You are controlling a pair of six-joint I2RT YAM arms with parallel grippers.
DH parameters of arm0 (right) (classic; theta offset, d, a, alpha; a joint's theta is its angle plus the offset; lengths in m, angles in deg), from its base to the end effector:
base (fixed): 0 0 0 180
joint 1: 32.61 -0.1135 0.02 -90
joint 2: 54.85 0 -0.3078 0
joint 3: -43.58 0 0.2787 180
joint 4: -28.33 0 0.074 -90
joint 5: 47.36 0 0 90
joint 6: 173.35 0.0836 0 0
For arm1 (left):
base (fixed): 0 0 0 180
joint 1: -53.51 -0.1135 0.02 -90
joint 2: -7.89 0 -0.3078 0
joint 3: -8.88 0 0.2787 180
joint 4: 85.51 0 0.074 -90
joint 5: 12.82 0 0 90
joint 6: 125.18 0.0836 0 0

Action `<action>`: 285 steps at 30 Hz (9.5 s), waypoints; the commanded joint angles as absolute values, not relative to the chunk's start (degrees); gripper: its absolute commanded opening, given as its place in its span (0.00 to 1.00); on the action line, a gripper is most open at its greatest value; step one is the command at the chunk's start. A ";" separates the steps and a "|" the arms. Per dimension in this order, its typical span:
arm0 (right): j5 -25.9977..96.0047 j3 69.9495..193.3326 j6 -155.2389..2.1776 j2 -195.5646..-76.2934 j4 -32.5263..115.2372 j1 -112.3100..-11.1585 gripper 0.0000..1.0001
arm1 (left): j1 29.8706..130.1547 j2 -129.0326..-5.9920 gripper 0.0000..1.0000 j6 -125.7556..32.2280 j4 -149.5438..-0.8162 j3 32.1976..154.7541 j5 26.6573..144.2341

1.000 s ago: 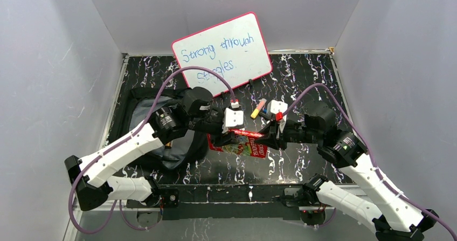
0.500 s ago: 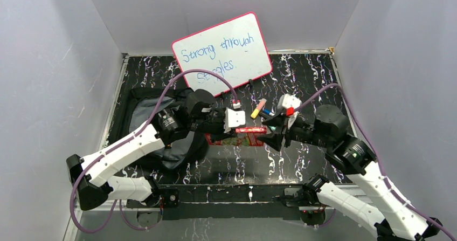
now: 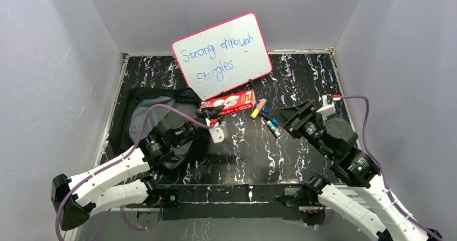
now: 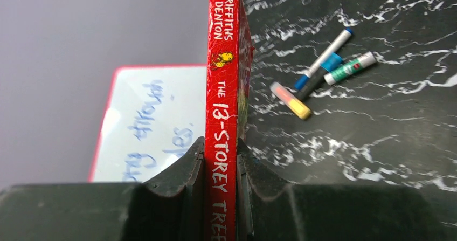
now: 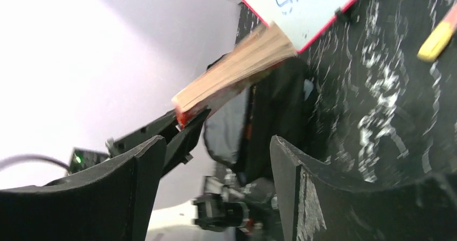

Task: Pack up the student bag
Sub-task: Place the book in the student bag, then adjust the student bag at the center of the board.

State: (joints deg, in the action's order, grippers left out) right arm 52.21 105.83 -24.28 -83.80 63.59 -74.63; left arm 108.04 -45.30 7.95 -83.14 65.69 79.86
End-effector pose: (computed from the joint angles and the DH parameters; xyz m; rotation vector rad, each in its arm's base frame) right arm 0.1133 0.0834 0.4102 0.3979 1.7032 1.2081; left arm 0.1542 -0.2231 0.3810 1.1925 0.9936 -0.1936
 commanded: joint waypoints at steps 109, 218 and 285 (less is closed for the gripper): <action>45.48 85.82 -35.97 -83.47 34.75 -74.53 0.00 | 84.37 -79.12 0.68 -48.83 -24.74 81.90 30.95; 50.86 130.45 -26.69 -182.20 -17.46 -90.44 0.53 | 84.45 -70.50 0.00 -48.90 -17.62 100.36 47.73; 60.05 97.27 -48.28 -112.86 37.60 -90.03 0.80 | 44.95 -48.30 0.86 -72.47 -33.62 72.15 78.09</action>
